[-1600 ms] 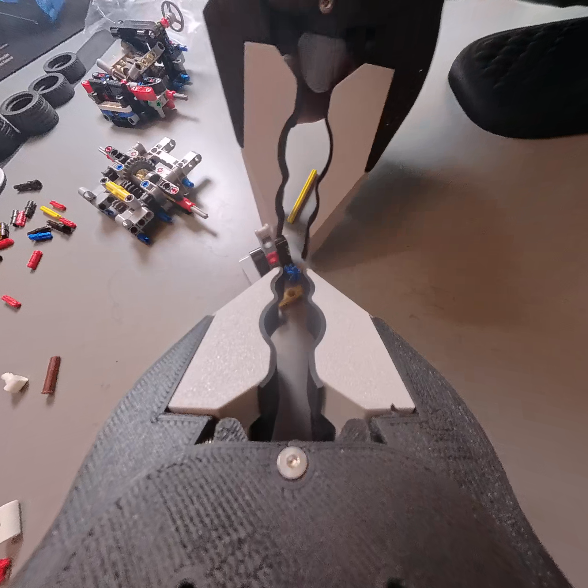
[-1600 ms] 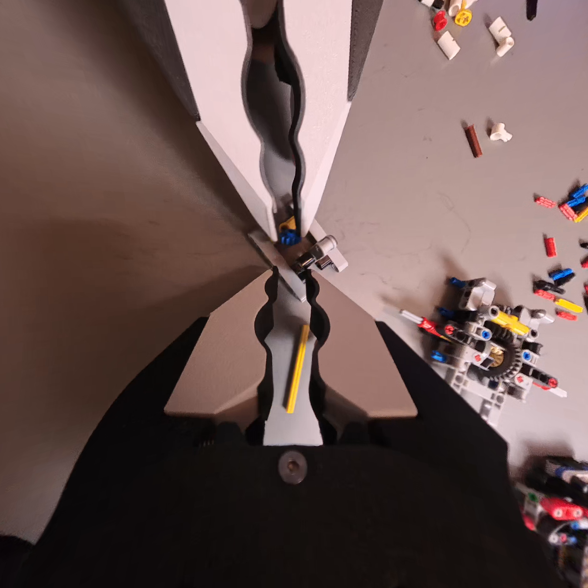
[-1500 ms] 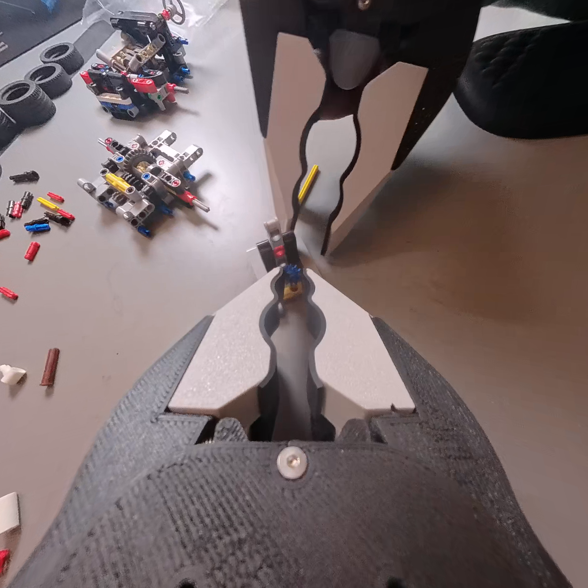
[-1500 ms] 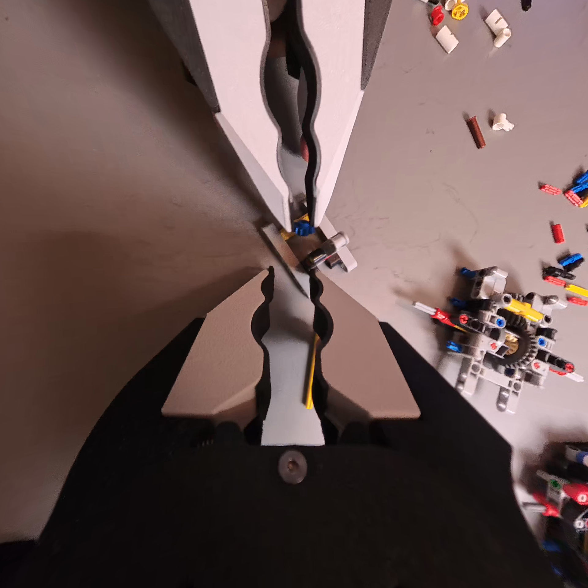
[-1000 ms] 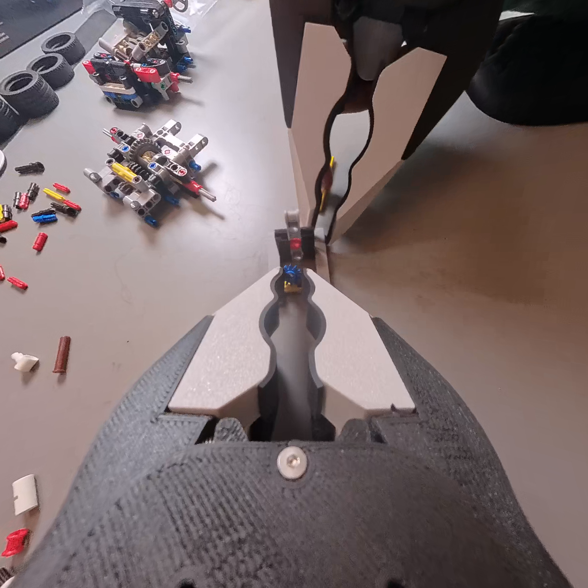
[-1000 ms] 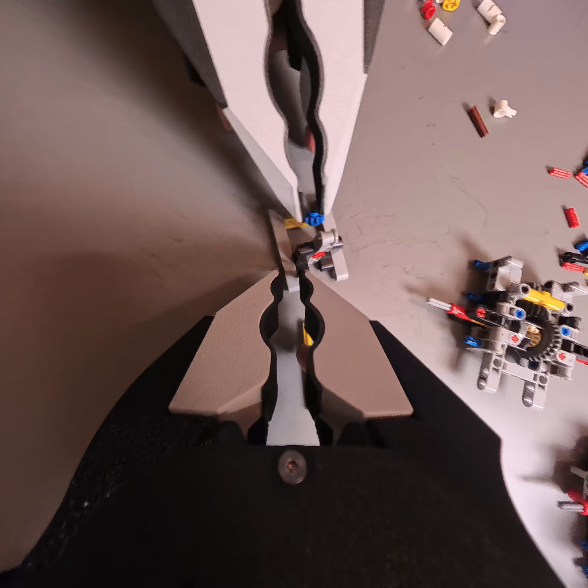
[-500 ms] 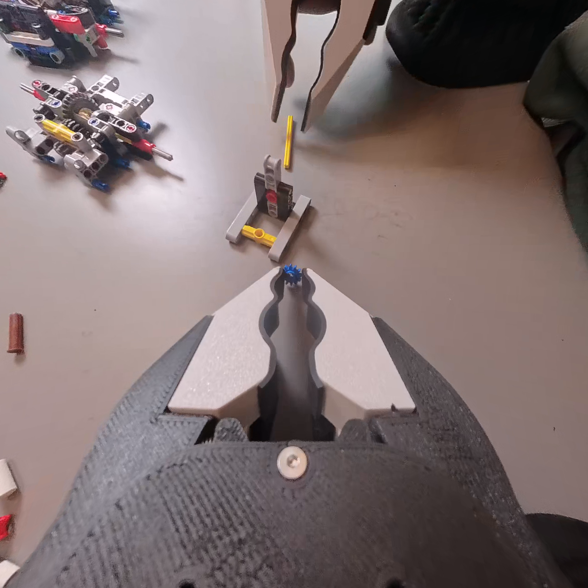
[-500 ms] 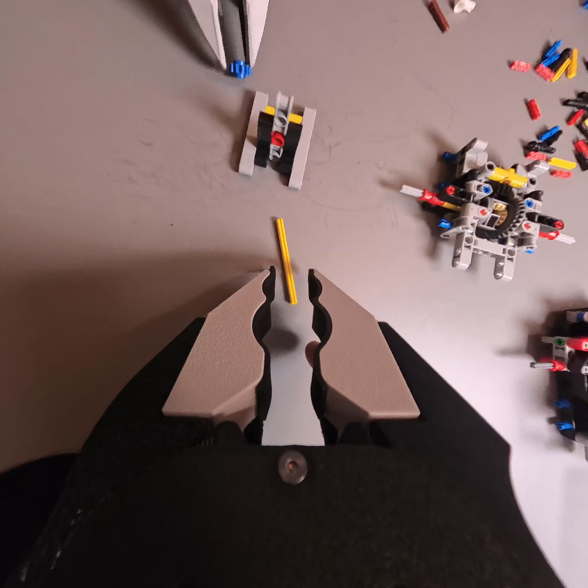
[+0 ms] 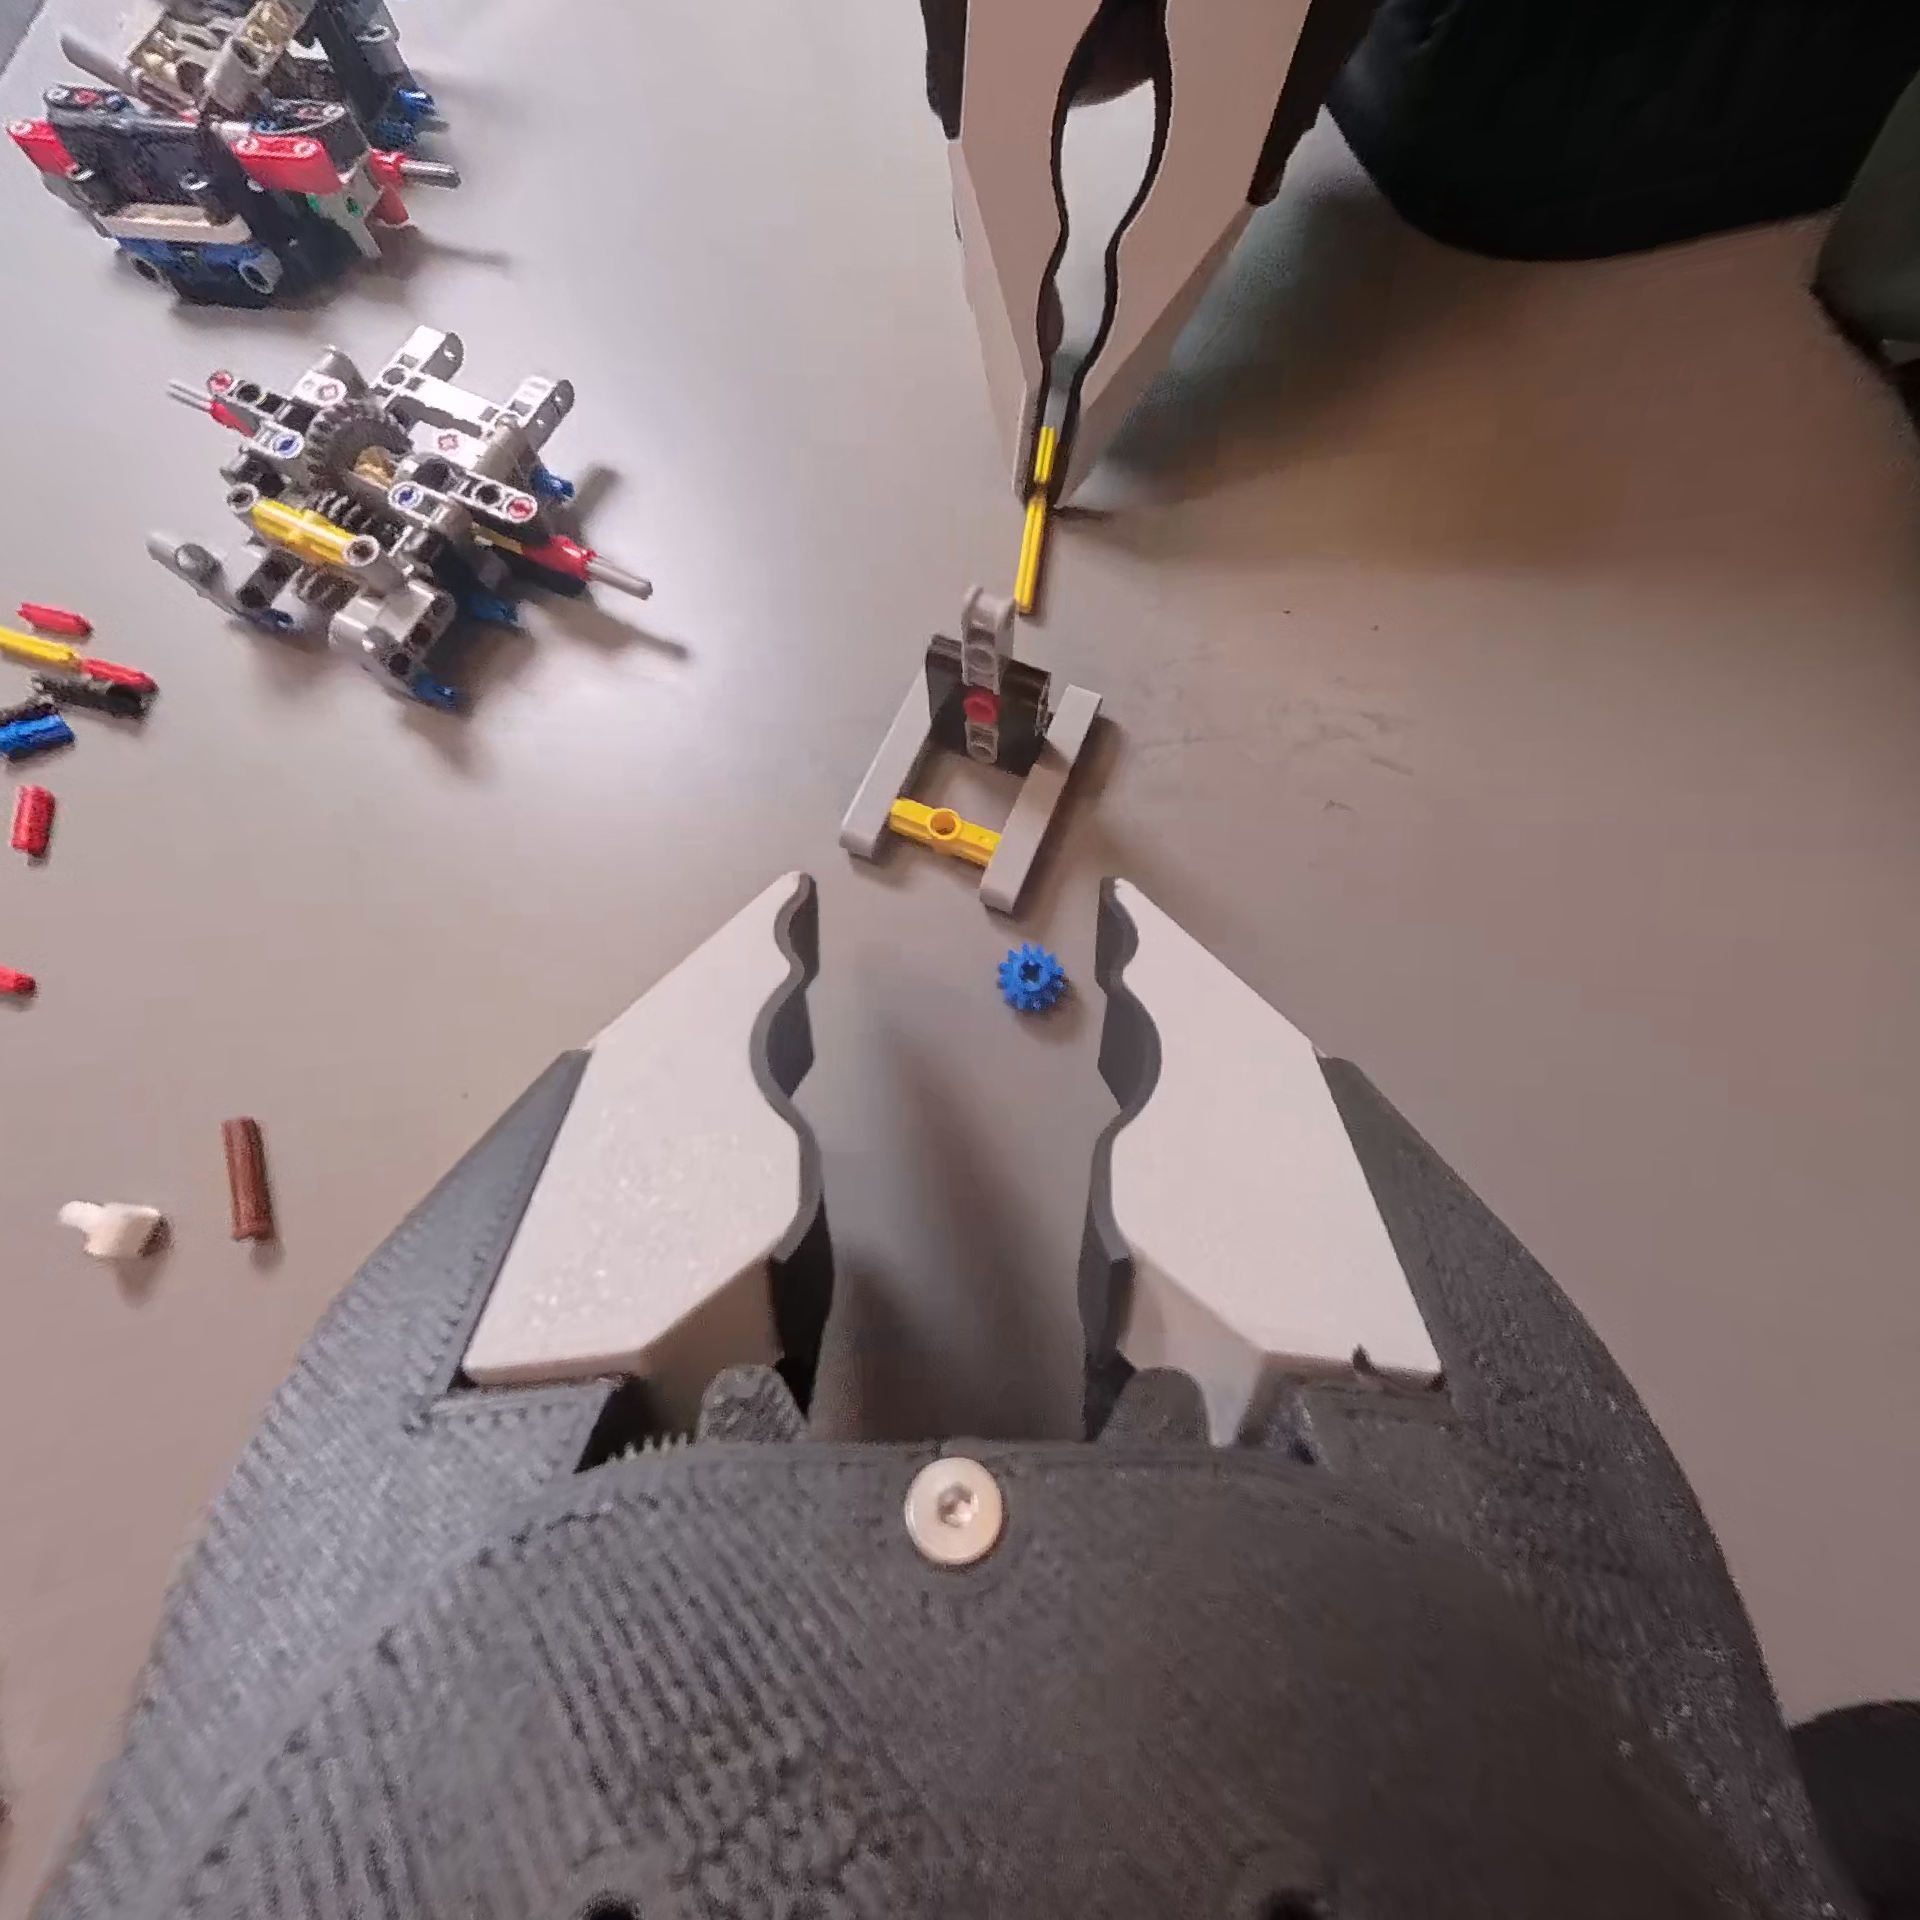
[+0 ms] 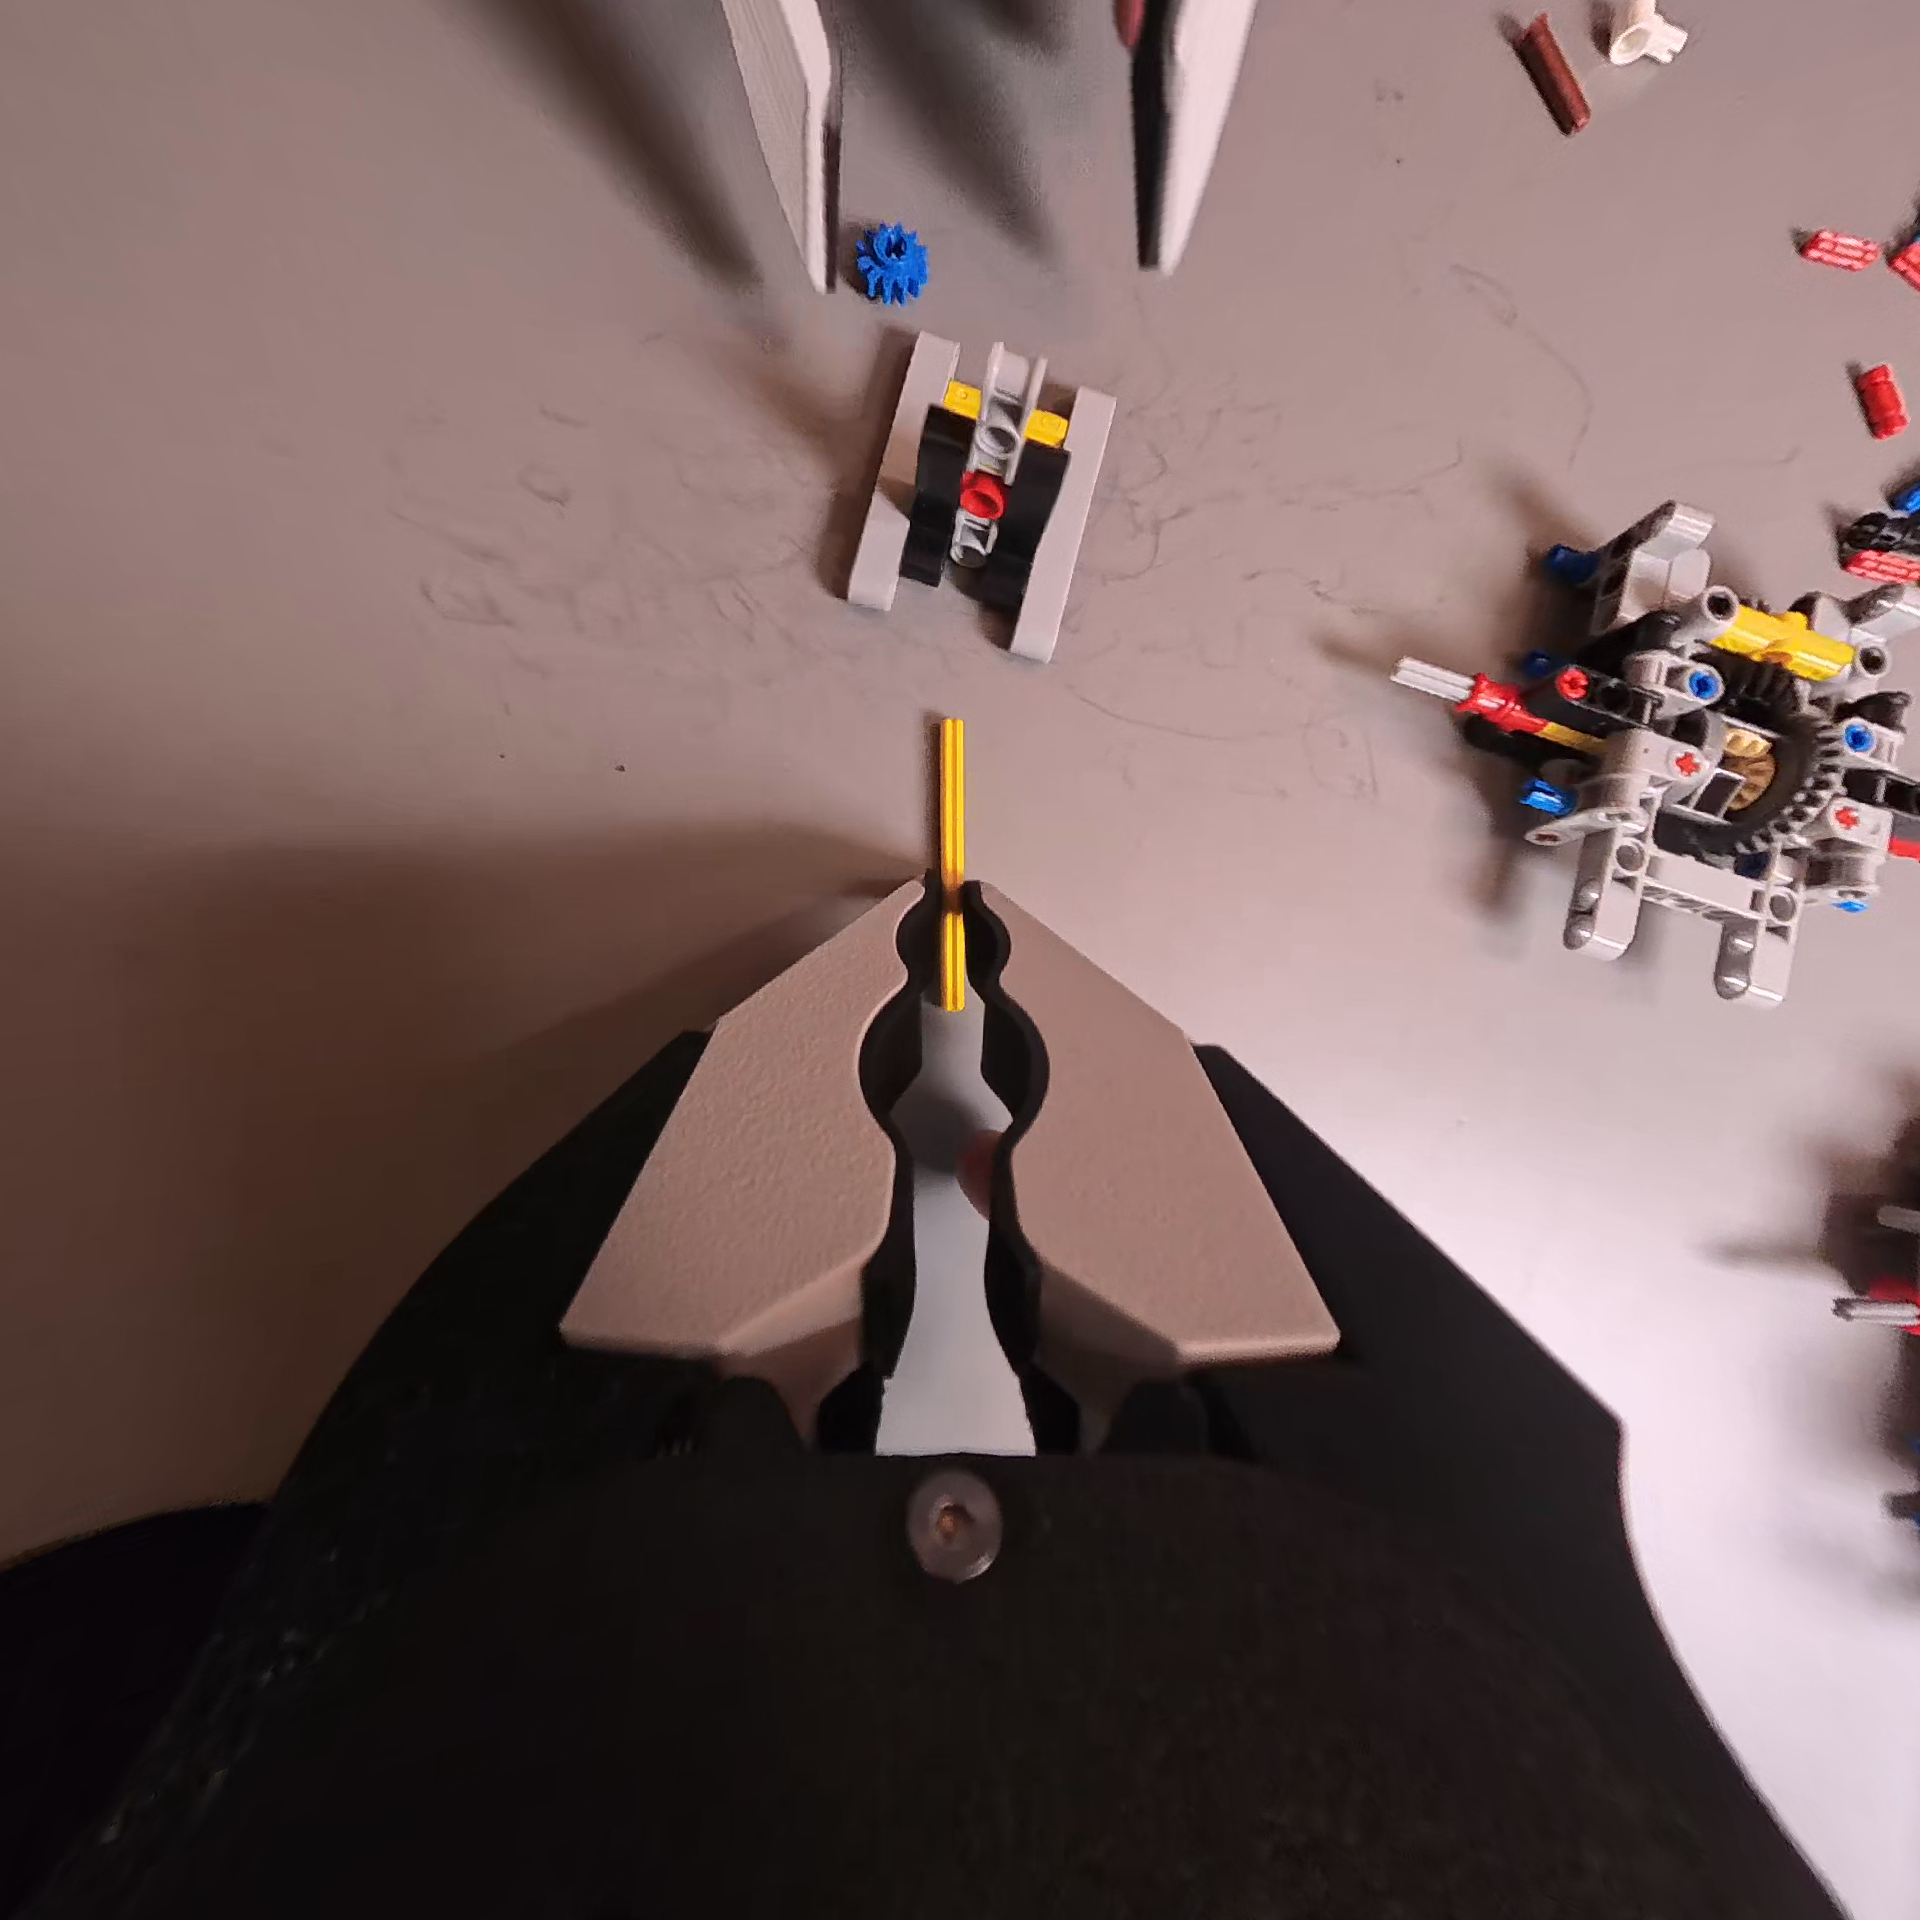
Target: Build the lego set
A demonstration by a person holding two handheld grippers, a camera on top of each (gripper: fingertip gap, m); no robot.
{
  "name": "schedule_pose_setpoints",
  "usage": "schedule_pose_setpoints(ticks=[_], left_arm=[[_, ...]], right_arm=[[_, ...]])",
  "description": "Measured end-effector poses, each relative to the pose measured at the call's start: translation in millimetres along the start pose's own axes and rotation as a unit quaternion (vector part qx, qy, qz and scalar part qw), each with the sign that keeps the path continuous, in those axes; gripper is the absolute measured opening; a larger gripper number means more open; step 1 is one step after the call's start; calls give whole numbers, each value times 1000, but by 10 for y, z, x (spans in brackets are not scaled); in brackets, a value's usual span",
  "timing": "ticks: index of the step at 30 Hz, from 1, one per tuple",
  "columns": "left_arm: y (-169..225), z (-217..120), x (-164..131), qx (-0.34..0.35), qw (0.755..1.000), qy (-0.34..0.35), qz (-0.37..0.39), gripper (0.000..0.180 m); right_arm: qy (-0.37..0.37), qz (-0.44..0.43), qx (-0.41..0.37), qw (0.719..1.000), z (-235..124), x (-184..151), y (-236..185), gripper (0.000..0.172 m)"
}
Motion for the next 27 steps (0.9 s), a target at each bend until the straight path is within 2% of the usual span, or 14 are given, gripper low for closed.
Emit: schedule_pose_setpoints(ticks=[5,11,17,27], left_arm=[[9,290,90,-39,998,-40,38,65],[23,359,135,-48,998,-33,25,43],[38,365,153,-17,999,-17,35,42],[67,350,202,-20,999,9,33,41]], right_arm=[[13,30,-14,999,41,90,-5,2],[15,49,-15,999,85,156,-10,2],[10,44,-13,999,113,169,-41,1],[31,61,-13,998,88,217,-24,1]])
Point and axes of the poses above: each gripper's, where its closed fingertips meet, z out along the fingers, x out of its top, y = z × x across the jaws, the point moved 4 cm from there along -z, back along the fingers
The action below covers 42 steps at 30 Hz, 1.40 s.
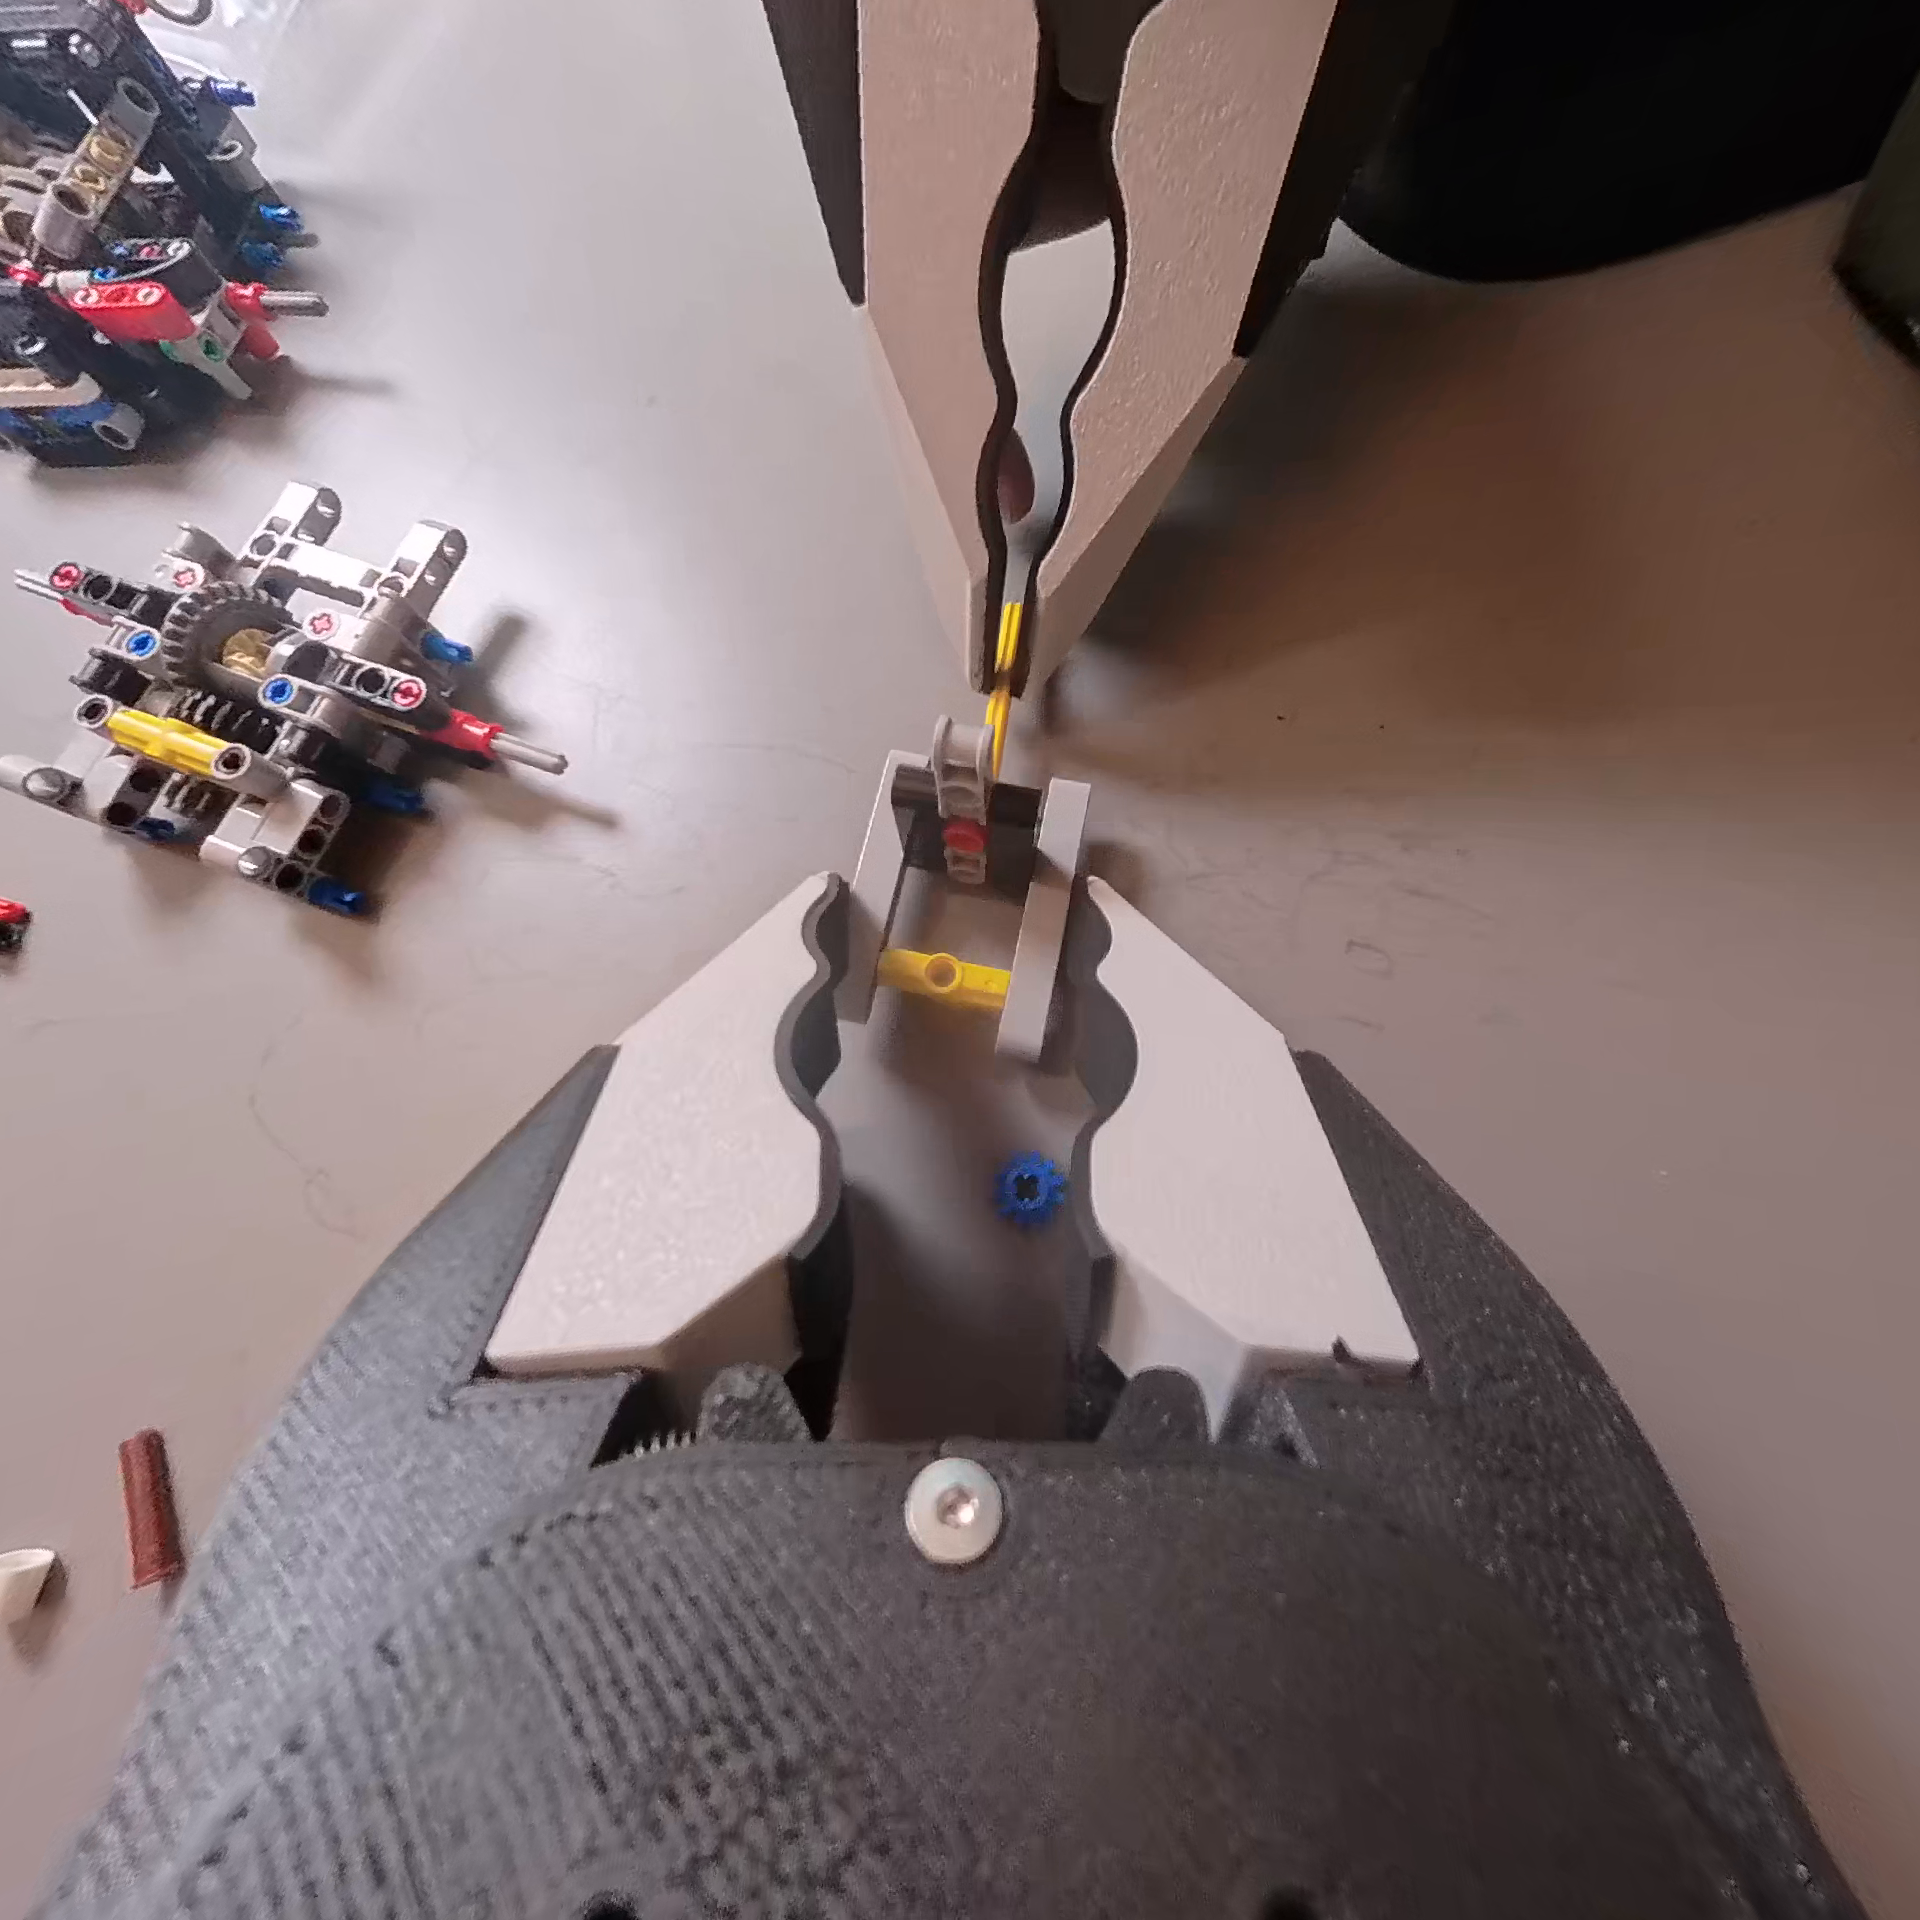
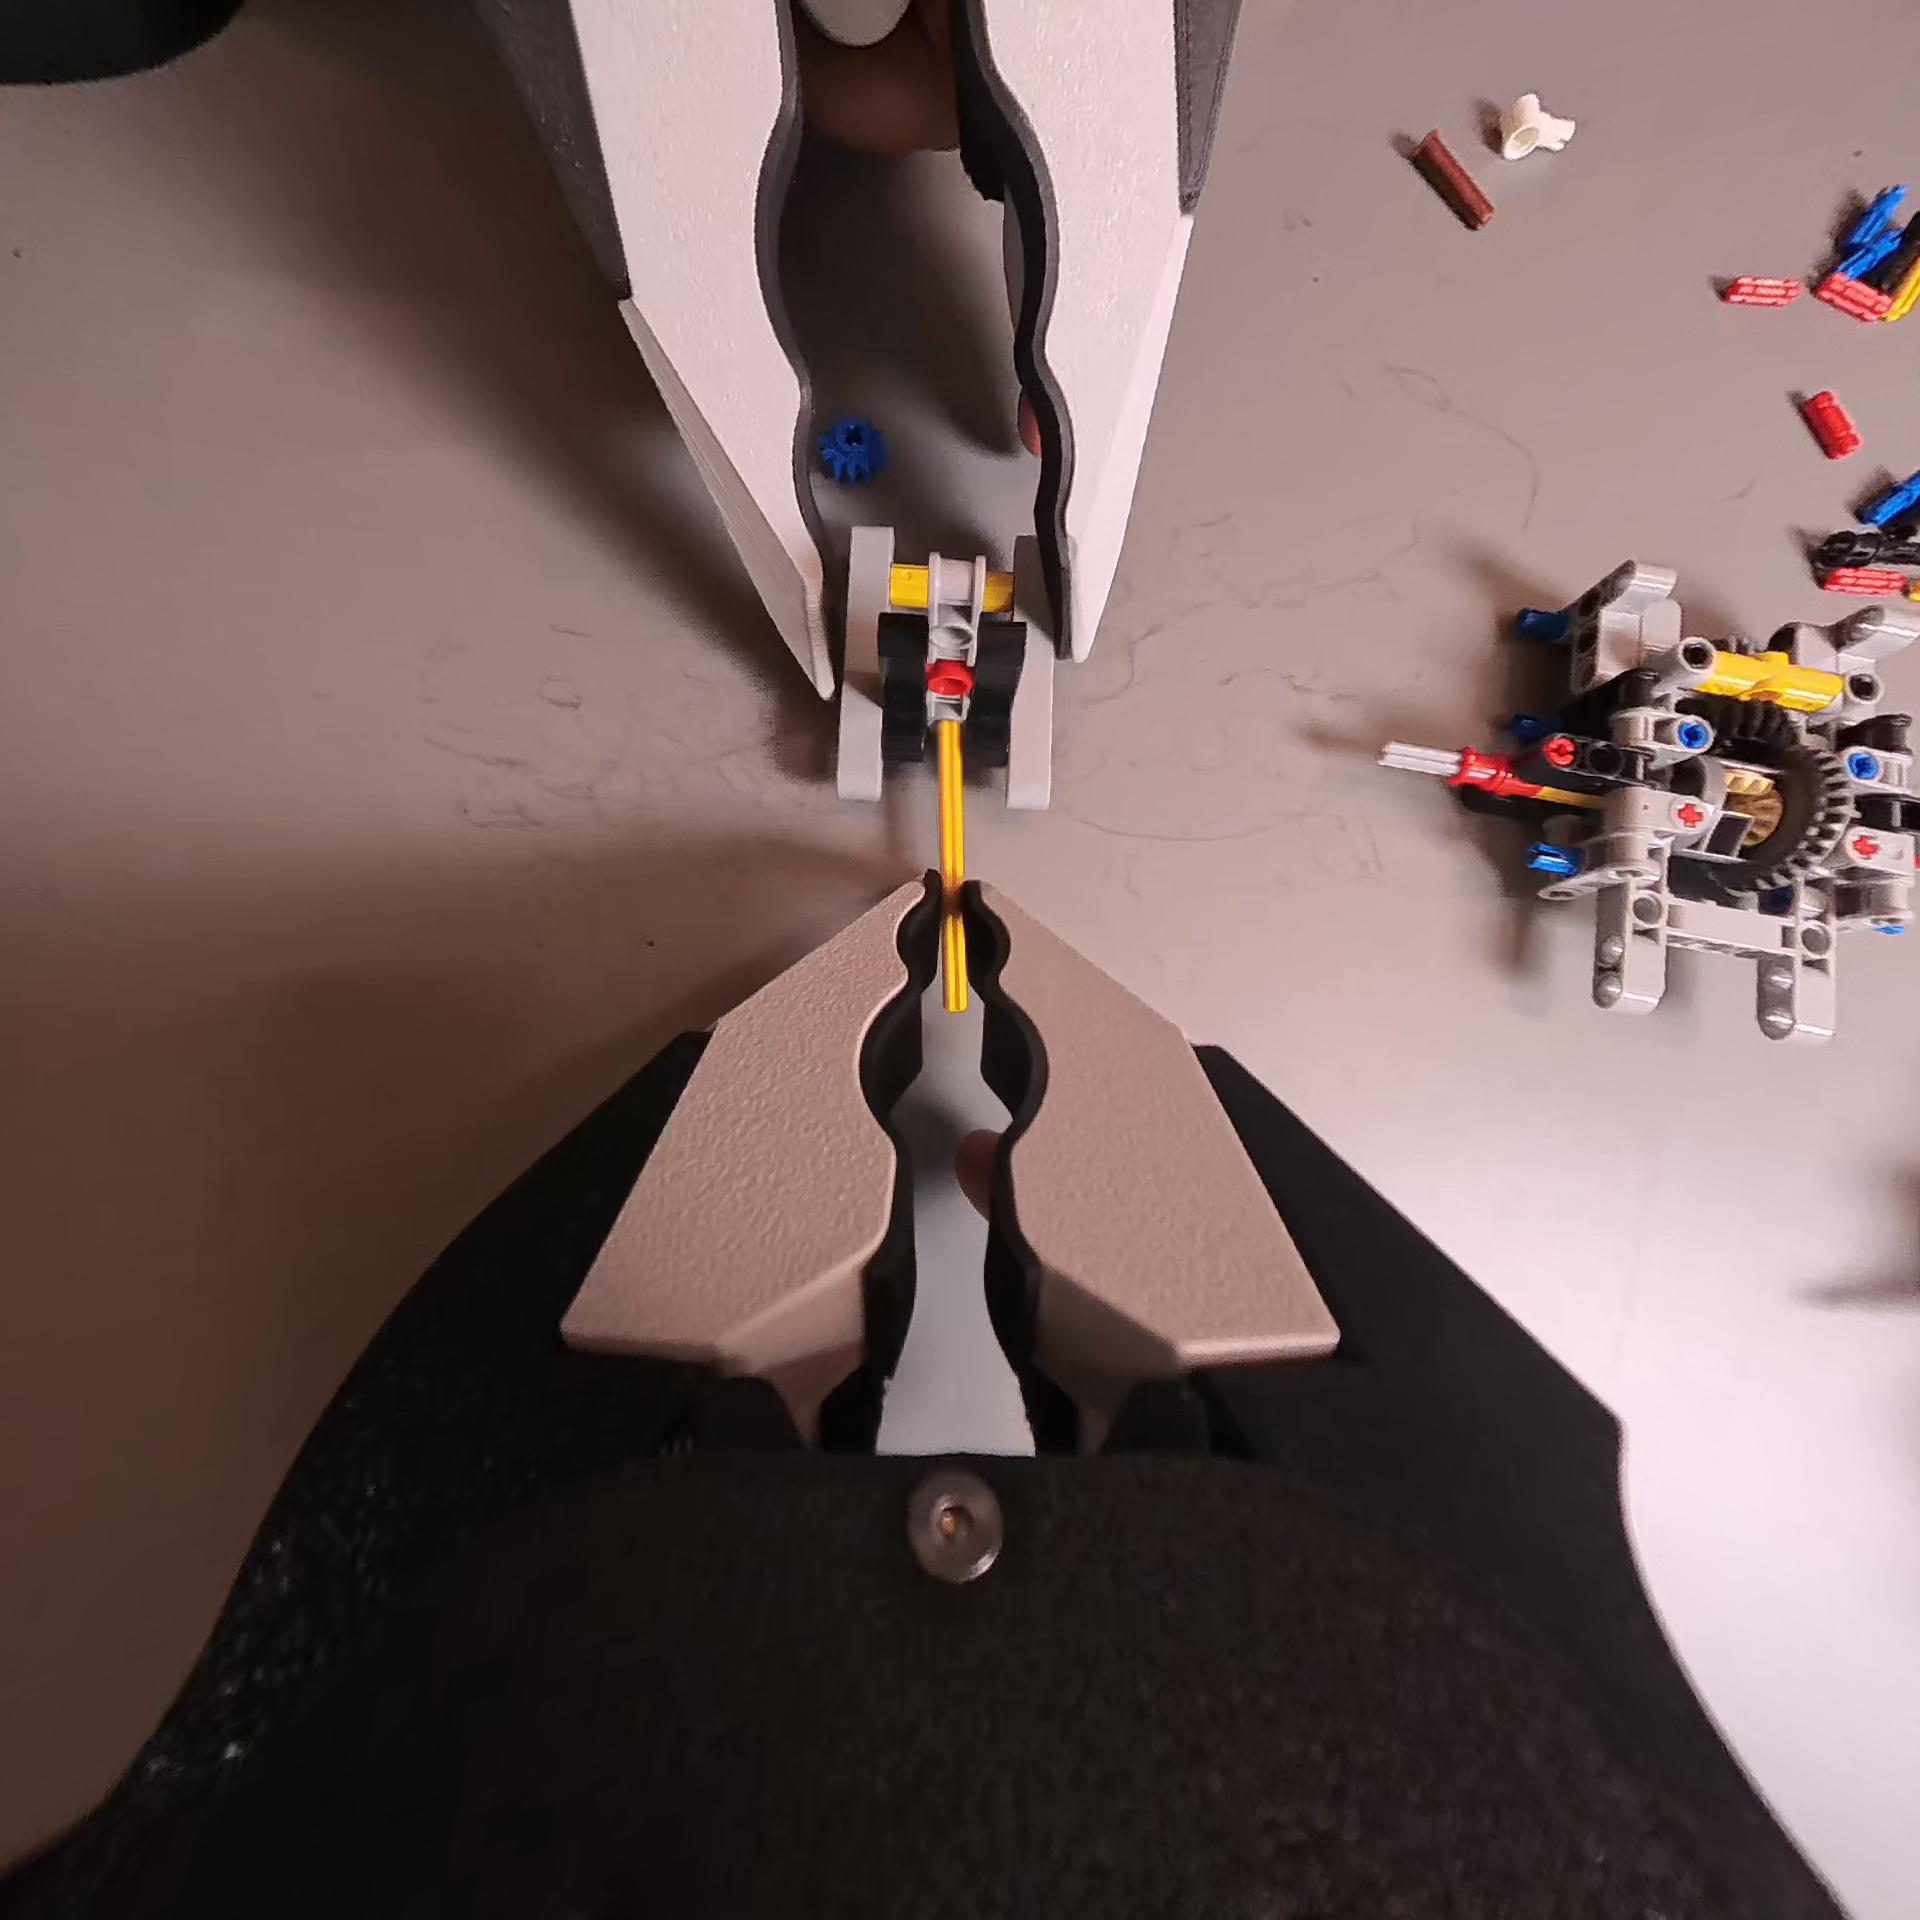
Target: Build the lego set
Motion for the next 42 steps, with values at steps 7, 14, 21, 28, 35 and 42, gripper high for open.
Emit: schedule_pose_setpoints(ticks=[7,14,21,28,35,42], left_arm=[[25,26,24,2,1000,1,3,41],[57,86,44,11,1000,-14,5,41],[70,102,29,17,1000,-24,-5,42],[76,73,5,16,999,-29,-12,41],[88,52,-9,20,999,-37,-13,41],[97,42,-13,21,999,-42,-12,41]], right_arm=[[7,8,8,1000,14,18,-23,1],[10,12,13,1000,47,12,-34,2],[3,-12,5,1000,47,6,-47,9],[-17,-43,-9,999,60,-15,-47,5],[-32,-64,-7,997,51,-21,-64,3],[-36,-69,-4,997,42,-29,-70,2]])
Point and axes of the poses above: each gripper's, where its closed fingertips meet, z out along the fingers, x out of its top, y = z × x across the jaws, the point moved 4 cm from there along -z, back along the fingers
